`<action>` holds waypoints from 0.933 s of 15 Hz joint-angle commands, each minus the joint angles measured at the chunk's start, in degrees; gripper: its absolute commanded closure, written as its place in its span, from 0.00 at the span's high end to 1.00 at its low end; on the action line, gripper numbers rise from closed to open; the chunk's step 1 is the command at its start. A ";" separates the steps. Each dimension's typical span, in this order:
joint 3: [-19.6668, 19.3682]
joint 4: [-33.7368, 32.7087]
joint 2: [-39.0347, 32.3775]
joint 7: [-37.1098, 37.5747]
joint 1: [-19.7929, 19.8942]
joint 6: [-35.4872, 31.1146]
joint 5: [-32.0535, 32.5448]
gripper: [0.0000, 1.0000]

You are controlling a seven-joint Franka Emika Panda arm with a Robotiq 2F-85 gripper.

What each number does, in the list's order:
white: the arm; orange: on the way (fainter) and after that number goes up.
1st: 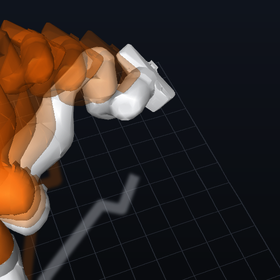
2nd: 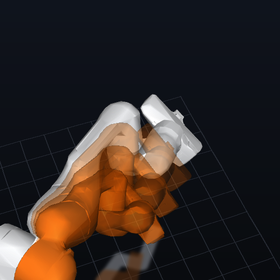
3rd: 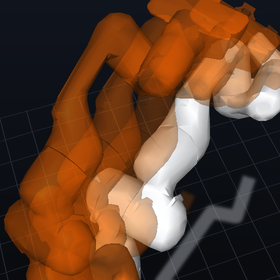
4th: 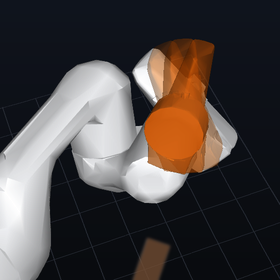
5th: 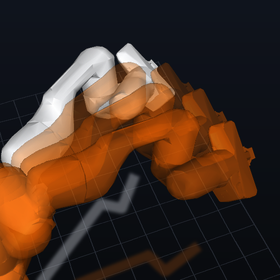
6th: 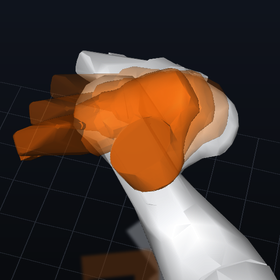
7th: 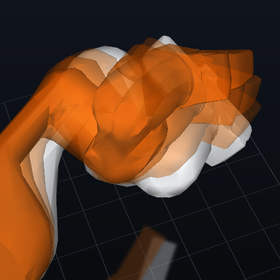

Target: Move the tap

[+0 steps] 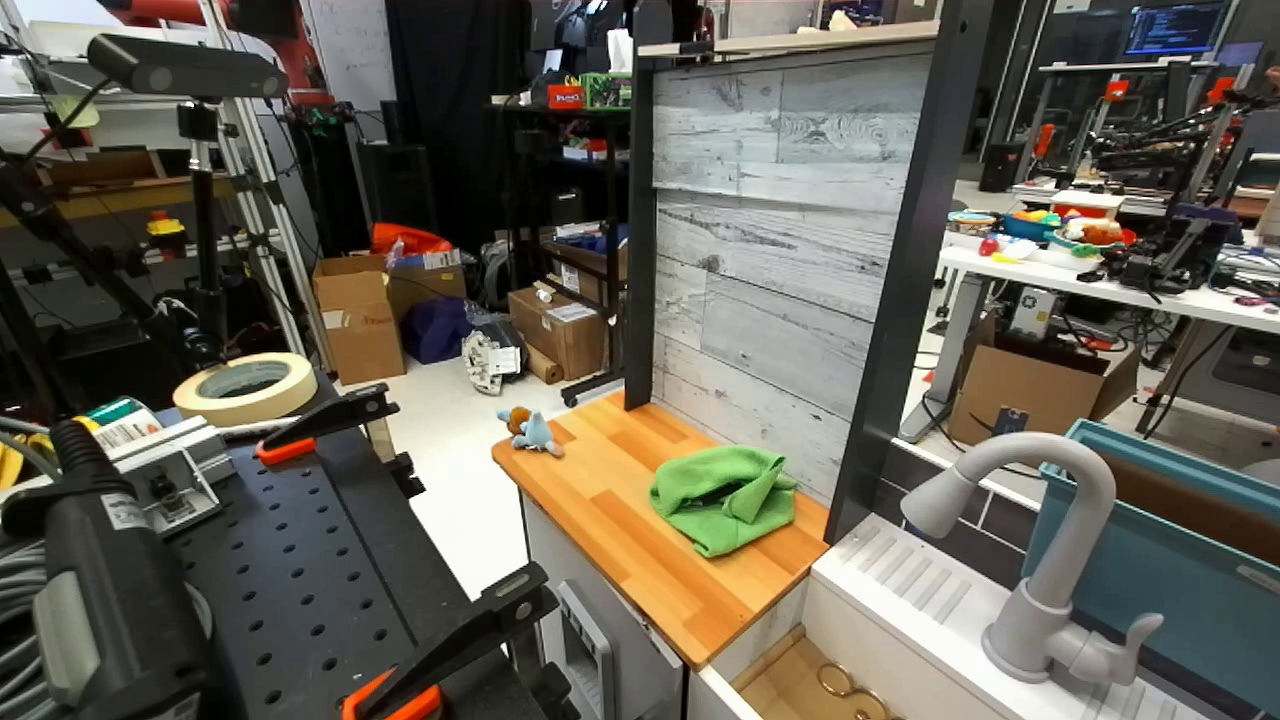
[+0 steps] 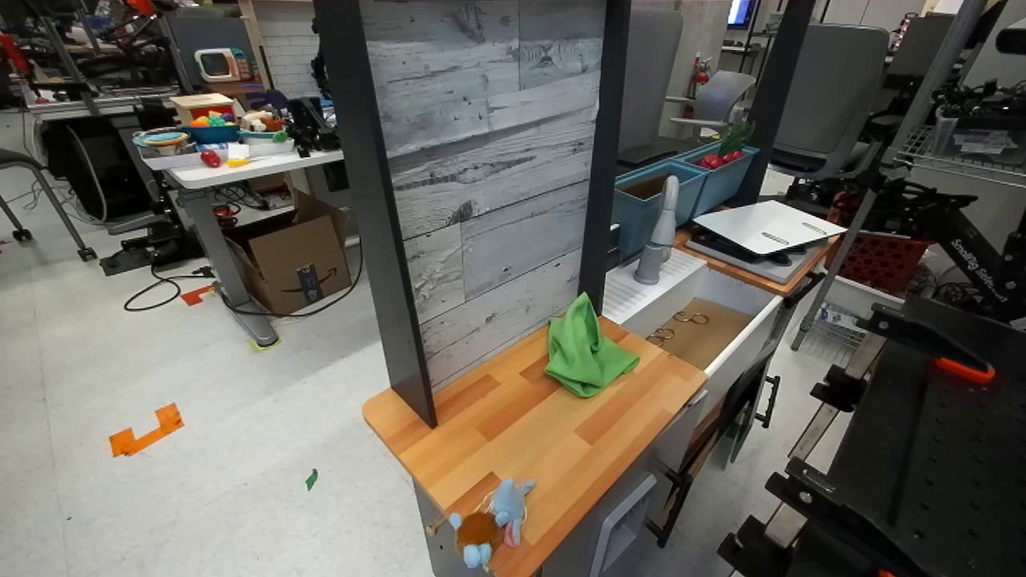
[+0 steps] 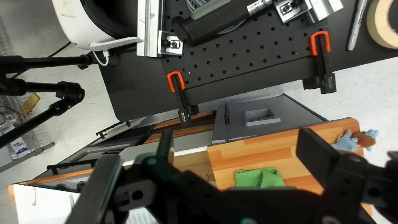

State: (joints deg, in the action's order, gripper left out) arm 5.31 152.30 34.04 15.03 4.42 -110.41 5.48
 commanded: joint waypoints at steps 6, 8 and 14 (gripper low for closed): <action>-3.13 -1.67 -3.32 -1.14 -0.20 -10.96 -2.22 1.00; -4.50 -3.25 -6.58 -1.53 -0.15 -17.29 -4.02 1.00; -9.87 -14.87 -22.13 -6.51 -1.02 -27.37 -13.73 1.00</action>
State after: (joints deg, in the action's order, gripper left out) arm -1.57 145.12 21.04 12.16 4.35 -135.23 -2.71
